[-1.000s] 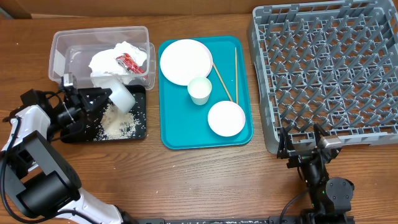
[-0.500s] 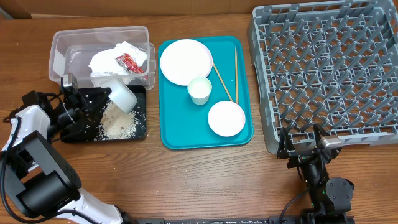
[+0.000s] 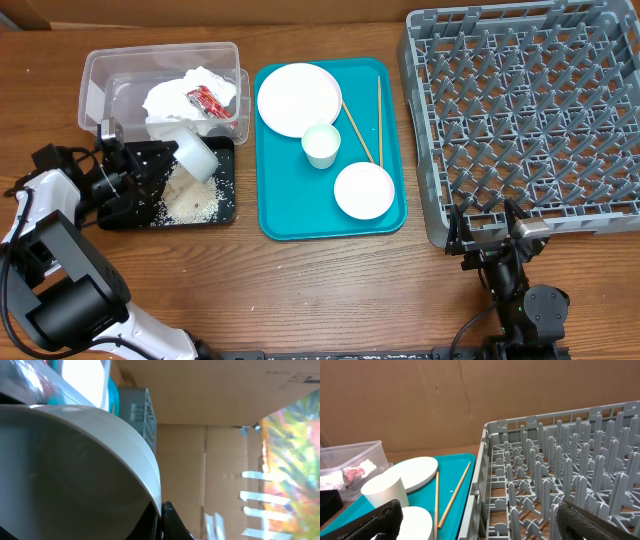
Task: Sort waste into correct bins and load items into the dishwasher
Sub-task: 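Carry the rice bowl left and tip the rice onto the black tray, then bring the emptied bowl back and set it on the teal tray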
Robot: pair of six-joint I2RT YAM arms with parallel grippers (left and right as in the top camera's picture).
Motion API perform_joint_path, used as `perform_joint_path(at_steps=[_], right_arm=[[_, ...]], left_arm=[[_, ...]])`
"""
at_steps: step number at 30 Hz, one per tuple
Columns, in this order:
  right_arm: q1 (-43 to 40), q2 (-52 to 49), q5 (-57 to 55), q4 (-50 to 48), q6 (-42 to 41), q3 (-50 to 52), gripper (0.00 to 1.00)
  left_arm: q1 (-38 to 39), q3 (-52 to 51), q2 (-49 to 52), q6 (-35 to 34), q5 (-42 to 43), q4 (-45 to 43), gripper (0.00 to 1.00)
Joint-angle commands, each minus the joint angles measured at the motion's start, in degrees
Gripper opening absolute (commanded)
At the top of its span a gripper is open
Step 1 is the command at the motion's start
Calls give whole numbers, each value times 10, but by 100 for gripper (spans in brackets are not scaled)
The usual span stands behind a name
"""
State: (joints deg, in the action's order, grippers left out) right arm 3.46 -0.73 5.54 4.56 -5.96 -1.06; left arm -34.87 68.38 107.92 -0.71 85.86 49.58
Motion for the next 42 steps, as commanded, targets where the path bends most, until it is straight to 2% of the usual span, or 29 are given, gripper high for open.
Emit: perform_joint_path(at_steps=[1,10,13,16,18,24,33,38,42], right_arm=[[4,6,-3,-2,-1,6,100],[4,6,-3,-2,-1,6,100],[4,6,-3,-2,-1,6,100],[4,6,-3,-2,-1,6,100],[4,6,-3,-2,-1,6,100],[4,6,-3,-2,-1,6,100],[4,6,-3,-2,-1,6,100],[4,6,-3,-2,-1,6,100],[4,6,-3,-2,-1,6,100]], left_arm=[[-11,0,4,-78,-78,-32,4],[-1,5,-33,-86,-107,-31,4],[8,15,-79,-91,-161,-28,4],[21,27,-134,-102,-255,-13,4],[42,33,-183,-108,-339,-2,4],[123,34,-265,-131,-492,-4,4],[289,35,-283,-137,-682,-8,4],[327,43,-283,-141,-715,-6,4],[383,46,-283,-117,-737,-10,4]])
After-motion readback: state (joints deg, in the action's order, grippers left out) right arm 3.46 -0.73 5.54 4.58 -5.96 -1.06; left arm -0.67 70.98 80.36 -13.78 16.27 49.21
